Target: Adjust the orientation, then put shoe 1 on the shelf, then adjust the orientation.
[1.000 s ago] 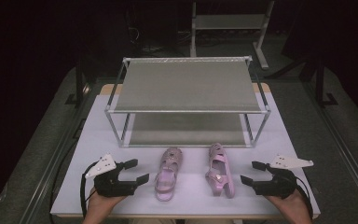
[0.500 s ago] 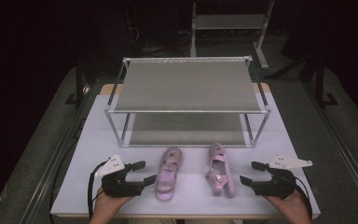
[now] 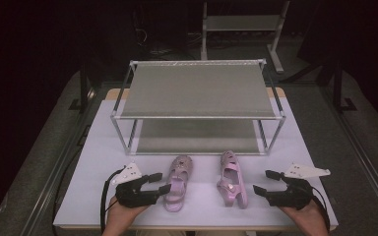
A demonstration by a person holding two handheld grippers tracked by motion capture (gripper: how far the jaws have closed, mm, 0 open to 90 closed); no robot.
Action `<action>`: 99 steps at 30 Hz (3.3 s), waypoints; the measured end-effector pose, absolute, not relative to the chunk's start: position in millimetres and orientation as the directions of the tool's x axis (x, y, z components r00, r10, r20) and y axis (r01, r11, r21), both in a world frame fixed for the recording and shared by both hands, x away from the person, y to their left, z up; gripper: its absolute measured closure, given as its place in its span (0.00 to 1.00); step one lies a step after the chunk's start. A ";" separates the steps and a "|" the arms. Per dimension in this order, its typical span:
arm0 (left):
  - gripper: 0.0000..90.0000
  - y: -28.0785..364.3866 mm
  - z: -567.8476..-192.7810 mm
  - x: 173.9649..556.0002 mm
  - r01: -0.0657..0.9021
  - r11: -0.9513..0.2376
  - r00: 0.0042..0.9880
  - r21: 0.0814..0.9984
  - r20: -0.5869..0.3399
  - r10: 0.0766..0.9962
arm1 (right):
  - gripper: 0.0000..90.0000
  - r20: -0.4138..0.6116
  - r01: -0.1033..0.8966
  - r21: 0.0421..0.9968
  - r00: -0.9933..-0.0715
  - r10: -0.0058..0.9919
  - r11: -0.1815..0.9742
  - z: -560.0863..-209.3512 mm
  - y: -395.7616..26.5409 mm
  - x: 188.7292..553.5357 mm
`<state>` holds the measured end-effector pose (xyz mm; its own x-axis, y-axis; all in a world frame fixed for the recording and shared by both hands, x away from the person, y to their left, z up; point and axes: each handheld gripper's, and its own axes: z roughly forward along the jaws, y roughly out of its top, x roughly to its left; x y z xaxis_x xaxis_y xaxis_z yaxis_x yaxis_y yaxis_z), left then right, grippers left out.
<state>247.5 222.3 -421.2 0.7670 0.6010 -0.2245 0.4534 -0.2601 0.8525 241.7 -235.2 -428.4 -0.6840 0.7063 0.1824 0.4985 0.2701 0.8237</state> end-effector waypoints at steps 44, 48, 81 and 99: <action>0.91 227.2 -432.8 250.3 0.555 -0.154 0.670 0.817 -0.330 0.665 | 0.27 0.182 0.498 0.820 -0.693 0.697 0.281 -429.5 -233.1 241.6; 0.92 229.7 -432.6 249.7 0.563 -0.122 0.664 0.817 -0.360 0.655 | 0.27 0.188 0.500 0.821 -0.690 0.699 0.274 -429.6 -233.7 242.3; 0.93 239.4 -424.2 249.5 0.561 -0.004 0.665 0.828 -0.448 0.597 | 0.27 0.202 0.514 0.818 -0.679 0.706 0.260 -431.5 -235.9 241.6; 0.93 241.8 -422.0 252.6 0.559 0.010 0.661 0.829 -0.453 0.598 | 0.27 0.207 0.514 0.821 -0.673 0.710 0.248 -431.1 -237.6 240.9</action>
